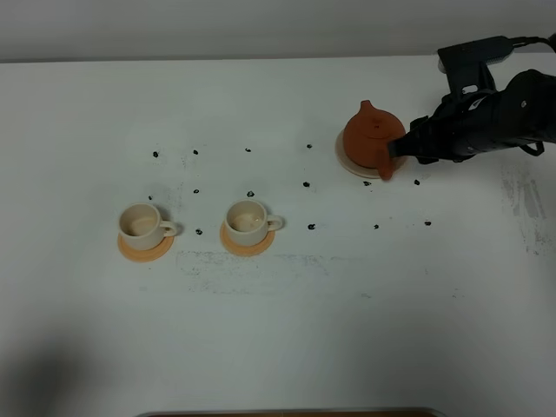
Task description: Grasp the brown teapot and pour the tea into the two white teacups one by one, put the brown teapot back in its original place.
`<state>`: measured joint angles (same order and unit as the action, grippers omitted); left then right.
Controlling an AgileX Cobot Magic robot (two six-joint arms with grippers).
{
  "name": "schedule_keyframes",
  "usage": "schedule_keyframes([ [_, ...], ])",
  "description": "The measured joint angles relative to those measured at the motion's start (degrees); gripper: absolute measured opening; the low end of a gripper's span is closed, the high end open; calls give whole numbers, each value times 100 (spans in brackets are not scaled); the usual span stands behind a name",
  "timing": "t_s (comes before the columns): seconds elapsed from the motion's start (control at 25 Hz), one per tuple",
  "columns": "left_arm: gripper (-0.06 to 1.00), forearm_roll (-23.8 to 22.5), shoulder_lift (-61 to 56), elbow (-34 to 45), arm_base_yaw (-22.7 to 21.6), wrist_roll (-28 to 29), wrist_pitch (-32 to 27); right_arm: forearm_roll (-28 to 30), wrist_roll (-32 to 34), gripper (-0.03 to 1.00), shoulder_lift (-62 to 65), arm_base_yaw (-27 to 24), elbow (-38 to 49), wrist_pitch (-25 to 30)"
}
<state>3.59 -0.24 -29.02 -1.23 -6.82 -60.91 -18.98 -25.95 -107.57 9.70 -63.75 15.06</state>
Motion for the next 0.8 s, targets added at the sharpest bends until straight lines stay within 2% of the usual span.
schedule_keyframes([
  [0.24,43,0,0,0,0,0,0,549,844,45,245,313,-138,285],
  [0.52,43,0,0,0,0,0,0,813,1562,45,136,571,-1084,1302],
  [0.8,43,0,0,0,0,0,0,1088,2071,45,-674,588,-1964,2489],
])
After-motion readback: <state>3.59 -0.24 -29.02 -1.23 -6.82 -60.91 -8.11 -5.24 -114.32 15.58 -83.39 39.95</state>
